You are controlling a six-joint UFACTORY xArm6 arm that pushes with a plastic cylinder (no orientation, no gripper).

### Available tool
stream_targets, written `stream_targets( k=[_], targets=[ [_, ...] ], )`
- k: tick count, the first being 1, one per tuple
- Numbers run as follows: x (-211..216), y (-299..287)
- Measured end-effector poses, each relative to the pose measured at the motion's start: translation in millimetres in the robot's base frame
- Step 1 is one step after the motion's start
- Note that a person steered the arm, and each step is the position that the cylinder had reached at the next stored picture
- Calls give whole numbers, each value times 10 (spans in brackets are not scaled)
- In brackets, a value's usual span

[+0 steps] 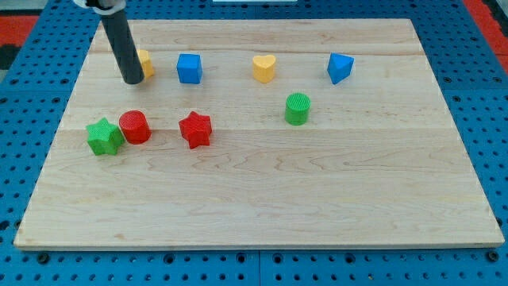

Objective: Slide the red star at the center of the board

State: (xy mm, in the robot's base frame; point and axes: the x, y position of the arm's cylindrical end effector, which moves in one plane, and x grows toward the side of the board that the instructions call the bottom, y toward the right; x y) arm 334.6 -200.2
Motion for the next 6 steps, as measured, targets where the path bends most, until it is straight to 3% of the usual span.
stream_targets(
  k=[1, 2, 4, 6],
  targets=[
    [375, 624],
    [434, 900],
    [414, 2170],
    [838, 2811]
  ],
)
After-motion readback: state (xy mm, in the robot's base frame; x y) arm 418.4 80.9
